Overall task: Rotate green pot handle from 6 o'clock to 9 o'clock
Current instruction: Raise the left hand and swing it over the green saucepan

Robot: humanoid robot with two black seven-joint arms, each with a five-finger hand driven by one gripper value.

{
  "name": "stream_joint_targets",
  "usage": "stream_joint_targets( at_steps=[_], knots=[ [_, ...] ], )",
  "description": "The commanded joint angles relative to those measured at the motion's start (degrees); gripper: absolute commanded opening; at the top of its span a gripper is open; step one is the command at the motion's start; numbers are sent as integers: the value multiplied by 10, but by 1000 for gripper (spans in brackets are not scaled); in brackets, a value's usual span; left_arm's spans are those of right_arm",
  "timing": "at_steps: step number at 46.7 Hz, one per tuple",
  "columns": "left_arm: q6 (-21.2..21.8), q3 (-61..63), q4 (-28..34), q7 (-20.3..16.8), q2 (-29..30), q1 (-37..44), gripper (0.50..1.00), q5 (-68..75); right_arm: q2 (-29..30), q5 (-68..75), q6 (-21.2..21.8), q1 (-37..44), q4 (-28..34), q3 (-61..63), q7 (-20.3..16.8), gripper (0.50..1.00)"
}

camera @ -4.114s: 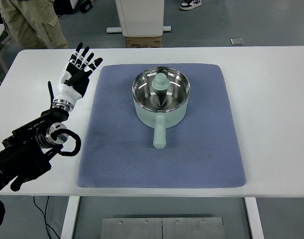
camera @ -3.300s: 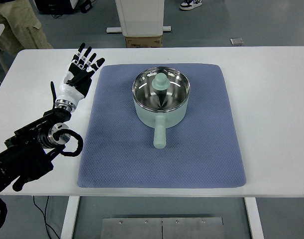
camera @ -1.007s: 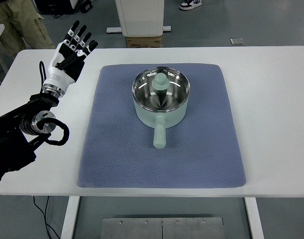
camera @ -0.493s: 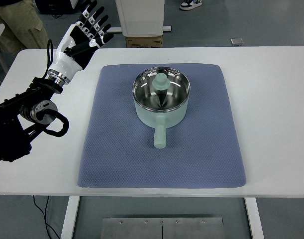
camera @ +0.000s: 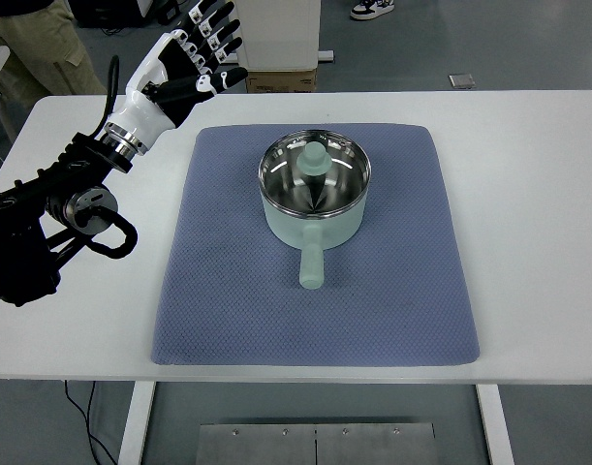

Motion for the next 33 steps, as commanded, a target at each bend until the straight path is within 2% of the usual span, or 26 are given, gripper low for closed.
stream_joint_targets(
  at_steps=[1,16,27,33],
  knots=[
    [0,0,-2,0,-2,-1,1000,20,0,0,0,0,0,0,0,1000],
    [0,-9,-28,0,-1,-1,1000,60,0,0,0,0,0,0,0,1000],
    [-1,-9,-77,0,7,-8,1000,68,0,0,0,0,0,0,0,1000],
    [0,-9,-99,0,16,-9,1000,119,0,0,0,0,0,0,0,1000]
  ],
)
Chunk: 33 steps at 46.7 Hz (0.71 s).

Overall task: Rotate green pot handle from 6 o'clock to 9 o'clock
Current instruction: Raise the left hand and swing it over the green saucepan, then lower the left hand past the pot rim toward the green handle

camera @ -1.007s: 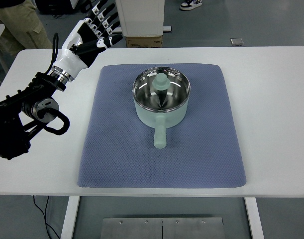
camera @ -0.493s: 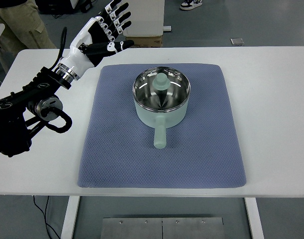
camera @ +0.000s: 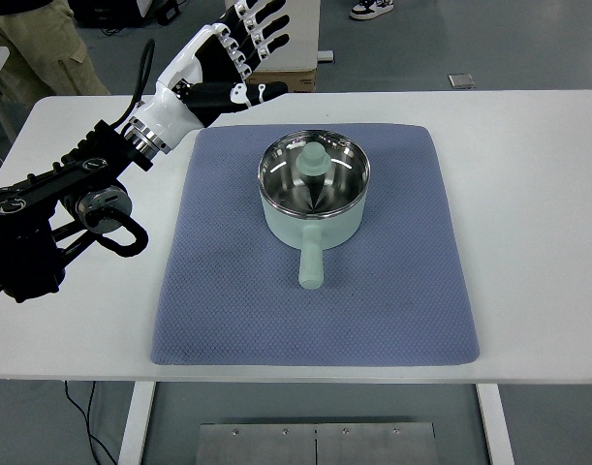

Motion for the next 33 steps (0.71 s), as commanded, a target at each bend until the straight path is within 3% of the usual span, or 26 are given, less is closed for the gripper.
stream_joint_targets(
  at_steps=[1,33],
  knots=[
    [2,0,-16,0,4,0,1000,35,0,0,0,0,0,0,0,1000],
    [1,1,-83,0,16,-16,1000,140,0,0,0,0,0,0,0,1000]
  ],
)
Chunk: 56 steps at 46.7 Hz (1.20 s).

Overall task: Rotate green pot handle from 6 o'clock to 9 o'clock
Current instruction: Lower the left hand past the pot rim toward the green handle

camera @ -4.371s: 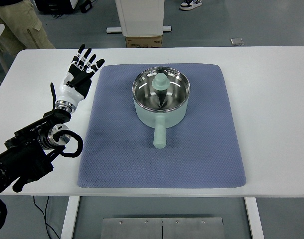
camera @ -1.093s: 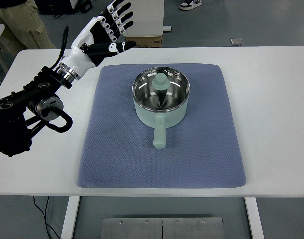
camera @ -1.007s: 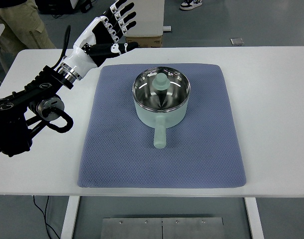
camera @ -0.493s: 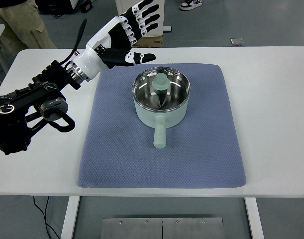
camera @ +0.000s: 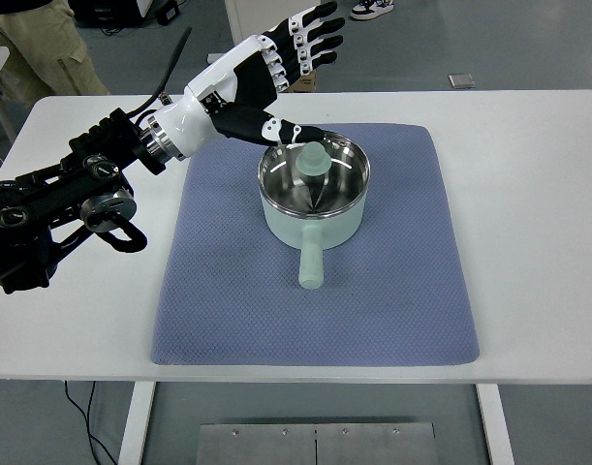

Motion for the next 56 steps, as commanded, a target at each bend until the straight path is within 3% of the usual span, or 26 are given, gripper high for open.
stream_joint_targets(
  at_steps=[1,56],
  knots=[
    [0,0,-12,0,1,-2,1000,13,0,0,0,0,-1,0,0,1000],
    [-4,37,-75,0,3,-15,1000,243,0,0,0,0,0,0,0,1000]
  ],
)
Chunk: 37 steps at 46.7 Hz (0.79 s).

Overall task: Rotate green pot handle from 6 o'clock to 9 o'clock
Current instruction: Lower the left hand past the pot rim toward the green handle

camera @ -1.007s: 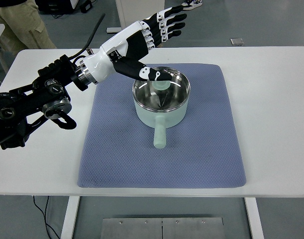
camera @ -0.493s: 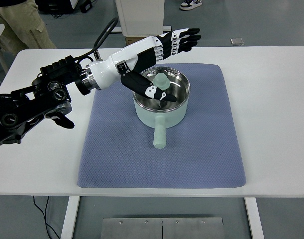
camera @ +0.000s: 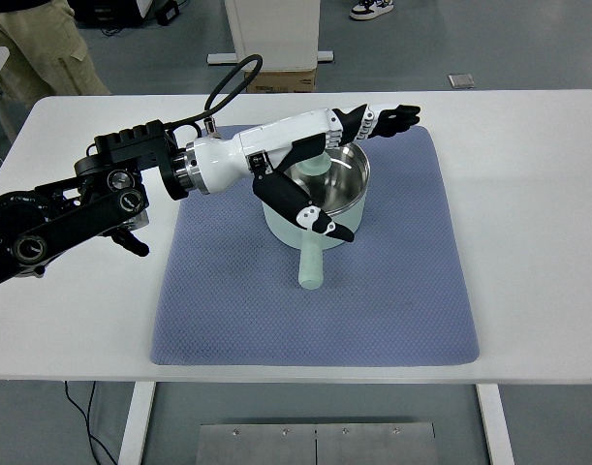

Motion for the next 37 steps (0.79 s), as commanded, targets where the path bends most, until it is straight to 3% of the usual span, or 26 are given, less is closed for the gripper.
stream_joint_targets(
  at_steps=[1,37],
  knots=[
    [-3,10,-1,0,-2,-1,1000,14,0,0,0,0,0,0,0,1000],
    [-4,69,0,2,-21,-39,1000,123,0,0,0,0,0,0,0,1000]
  ],
)
